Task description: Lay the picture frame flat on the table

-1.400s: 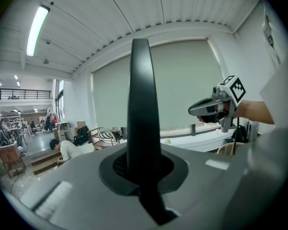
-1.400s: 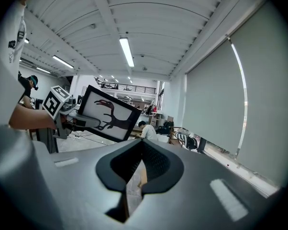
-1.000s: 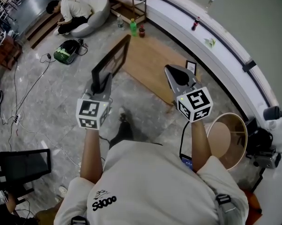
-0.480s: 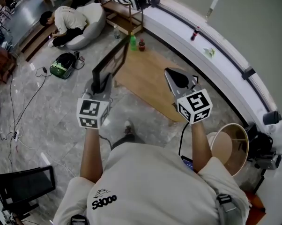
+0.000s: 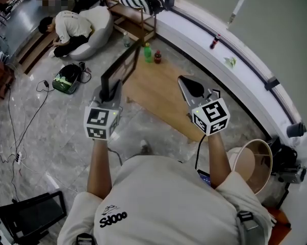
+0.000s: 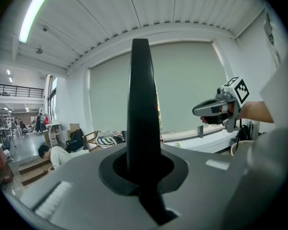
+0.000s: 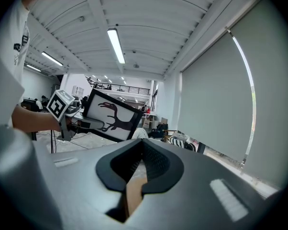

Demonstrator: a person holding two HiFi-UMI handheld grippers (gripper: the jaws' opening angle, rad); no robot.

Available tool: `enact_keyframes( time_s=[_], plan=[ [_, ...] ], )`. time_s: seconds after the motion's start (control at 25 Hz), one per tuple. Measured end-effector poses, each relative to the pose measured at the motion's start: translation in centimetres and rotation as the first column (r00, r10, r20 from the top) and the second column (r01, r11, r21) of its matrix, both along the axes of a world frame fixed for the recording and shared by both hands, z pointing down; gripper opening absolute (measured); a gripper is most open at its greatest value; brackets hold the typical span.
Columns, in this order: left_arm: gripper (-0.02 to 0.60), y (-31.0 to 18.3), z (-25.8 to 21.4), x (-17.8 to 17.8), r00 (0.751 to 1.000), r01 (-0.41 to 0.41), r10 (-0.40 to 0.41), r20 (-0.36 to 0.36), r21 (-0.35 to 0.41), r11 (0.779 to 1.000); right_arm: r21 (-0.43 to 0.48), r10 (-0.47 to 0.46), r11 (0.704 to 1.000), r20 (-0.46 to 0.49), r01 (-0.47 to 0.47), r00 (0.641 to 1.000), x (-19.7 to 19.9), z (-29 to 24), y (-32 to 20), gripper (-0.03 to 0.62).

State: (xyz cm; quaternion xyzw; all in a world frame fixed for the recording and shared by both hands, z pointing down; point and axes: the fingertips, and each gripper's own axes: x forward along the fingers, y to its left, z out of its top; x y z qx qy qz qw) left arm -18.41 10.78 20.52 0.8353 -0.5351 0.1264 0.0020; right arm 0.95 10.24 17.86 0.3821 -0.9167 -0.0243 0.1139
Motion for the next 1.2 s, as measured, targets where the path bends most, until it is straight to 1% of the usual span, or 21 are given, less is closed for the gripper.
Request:
enact_keyframes(
  time_s=[0.24, 0.48, 0.64, 0.8, 0.96, 1.08, 1.2],
  plan=[
    [0.018, -3.5, 0.2, -1.6, 1.000, -0.029, 0.029, -0.010, -0.003, 1.000, -0.031, 0.016, 0.999, 0.027, -0.015, 1.000, -2.2, 0.4, -3.2, 0.003],
    [0.018, -6.0, 1.3, -3.7, 0.998, -0.064, 0.064, -0.020, -0.026, 0.998, -0.042, 0.032, 0.999, -0.054, -0.034, 0.998, -4.9, 2.0, -5.4, 0.003],
    [0.020, -7.7, 2.7, -4.7, 0.996, -0.082, 0.081, -0.023, -0.059, 0.995, -0.053, 0.053, 0.997, -0.051, -0.056, 0.997, -6.1, 3.0, -6.4, 0.005],
    [0.020, -9.5, 4.1, -4.9, 0.996, -0.089, 0.087, -0.027, -0.085, 0.992, -0.089, 0.094, 0.991, -0.012, -0.095, 0.995, -5.5, 3.9, -7.8, 0.003],
    [0.020, -11.7, 5.6, -4.3, 0.995, -0.096, 0.094, -0.030, -0.110, 0.989, -0.104, 0.112, 0.988, -0.015, -0.113, 0.994, -4.6, 5.0, -9.6, 0.005],
    [0.020, -13.6, 6.8, -3.6, 0.995, -0.100, 0.098, -0.022, -0.137, 0.985, -0.125, 0.107, 0.987, 0.008, -0.105, 0.994, -4.0, 5.8, -11.1, 0.005],
    [0.020, -15.3, 8.2, -2.8, 0.995, -0.100, 0.099, -0.015, -0.172, 0.980, -0.157, 0.083, 0.984, 0.019, -0.079, 0.996, -3.5, 6.8, -12.7, 0.003]
  ],
)
